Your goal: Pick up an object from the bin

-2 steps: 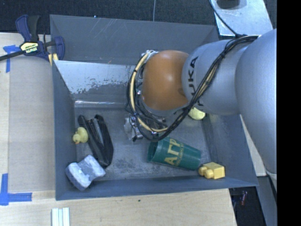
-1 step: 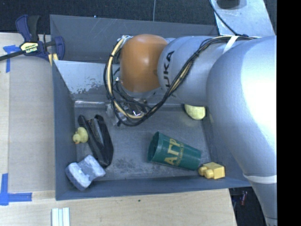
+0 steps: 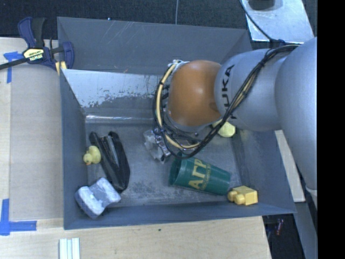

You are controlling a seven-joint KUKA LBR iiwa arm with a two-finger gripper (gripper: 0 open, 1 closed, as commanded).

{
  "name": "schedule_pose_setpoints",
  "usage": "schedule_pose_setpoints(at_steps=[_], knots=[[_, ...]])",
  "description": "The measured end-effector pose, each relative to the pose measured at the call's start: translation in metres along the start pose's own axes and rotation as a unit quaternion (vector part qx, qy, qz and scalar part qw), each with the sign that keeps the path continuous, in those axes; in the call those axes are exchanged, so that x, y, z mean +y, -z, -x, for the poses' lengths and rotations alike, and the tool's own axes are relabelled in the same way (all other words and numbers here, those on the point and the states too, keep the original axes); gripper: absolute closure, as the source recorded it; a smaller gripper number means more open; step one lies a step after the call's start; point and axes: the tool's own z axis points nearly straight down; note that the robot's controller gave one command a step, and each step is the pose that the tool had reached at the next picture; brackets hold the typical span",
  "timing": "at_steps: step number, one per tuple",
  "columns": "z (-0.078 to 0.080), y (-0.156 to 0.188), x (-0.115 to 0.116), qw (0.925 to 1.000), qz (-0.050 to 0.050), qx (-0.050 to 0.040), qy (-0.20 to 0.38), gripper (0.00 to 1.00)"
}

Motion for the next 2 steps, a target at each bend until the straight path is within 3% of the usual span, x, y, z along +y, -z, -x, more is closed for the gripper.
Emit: schedule_pose_setpoints(at_steps=[1,2], knots=[[-0.031,0.001,-0.011,0.9999,-0.001,-0.0003,0.012,1.00],[-0.014,0.034,-0.007,0.9972,0.000,0.0010,0.075,1.00]])
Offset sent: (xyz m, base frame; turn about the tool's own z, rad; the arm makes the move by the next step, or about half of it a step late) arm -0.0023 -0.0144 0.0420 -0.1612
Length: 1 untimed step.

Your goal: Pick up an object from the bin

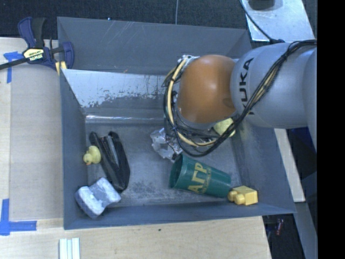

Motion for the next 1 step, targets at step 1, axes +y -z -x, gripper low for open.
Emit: schedule_pose_setpoints(at_steps=[1], knots=[[-0.0544,-0.0263,-0.0209,0.9987,-0.002,-0.0048,0.050,1.00]])
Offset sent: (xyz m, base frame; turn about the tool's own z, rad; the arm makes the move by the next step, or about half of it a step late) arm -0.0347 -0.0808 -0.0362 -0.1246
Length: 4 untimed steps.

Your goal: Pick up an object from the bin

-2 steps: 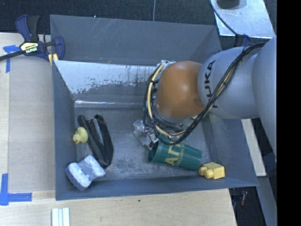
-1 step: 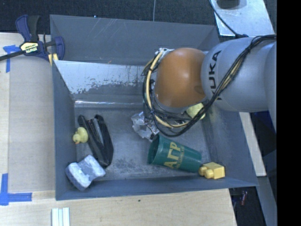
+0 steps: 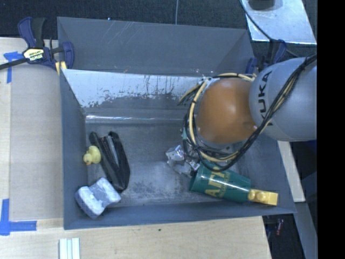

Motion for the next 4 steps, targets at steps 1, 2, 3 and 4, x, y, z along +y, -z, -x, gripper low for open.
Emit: schedule_pose_setpoints(at_steps=[1,2,3,4], knots=[[-0.022,-0.009,-0.017,1.0000,-0.001,-0.0032,0.009,1.00],[0.043,-0.006,-0.020,1.0000,-0.002,-0.0043,-0.007,1.00],[0.051,-0.001,-0.017,0.9998,-0.003,-0.0012,0.018,1.00],[0.006,-0.006,-0.015,1.0000,-0.004,-0.0063,-0.004,1.00]])
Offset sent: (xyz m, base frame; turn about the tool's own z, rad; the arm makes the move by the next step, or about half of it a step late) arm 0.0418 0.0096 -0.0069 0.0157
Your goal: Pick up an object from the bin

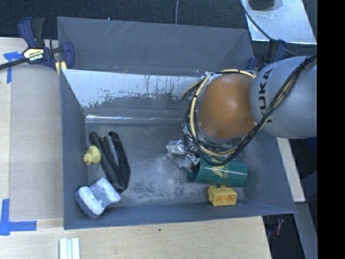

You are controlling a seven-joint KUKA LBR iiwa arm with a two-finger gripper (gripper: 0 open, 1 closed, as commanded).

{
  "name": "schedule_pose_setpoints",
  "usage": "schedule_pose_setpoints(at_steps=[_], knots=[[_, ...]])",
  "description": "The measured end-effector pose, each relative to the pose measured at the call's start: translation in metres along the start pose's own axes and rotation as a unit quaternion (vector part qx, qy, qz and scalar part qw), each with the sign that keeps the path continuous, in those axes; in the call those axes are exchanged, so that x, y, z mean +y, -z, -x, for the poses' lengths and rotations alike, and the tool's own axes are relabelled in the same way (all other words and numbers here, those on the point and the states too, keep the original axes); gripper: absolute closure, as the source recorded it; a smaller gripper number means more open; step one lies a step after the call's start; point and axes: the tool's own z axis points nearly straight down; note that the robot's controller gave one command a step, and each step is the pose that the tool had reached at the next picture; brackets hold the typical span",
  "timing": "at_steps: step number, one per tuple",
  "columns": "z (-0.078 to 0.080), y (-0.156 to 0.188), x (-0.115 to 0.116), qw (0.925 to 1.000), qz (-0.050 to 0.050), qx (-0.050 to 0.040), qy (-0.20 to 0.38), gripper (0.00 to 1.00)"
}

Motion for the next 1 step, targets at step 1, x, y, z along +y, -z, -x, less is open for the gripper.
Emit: schedule_pose_setpoints(at_steps=[1], knots=[[-0.0122,-0.0009,-0.0101,0.9998,0.000,-0.0016,0.018,1.00]])
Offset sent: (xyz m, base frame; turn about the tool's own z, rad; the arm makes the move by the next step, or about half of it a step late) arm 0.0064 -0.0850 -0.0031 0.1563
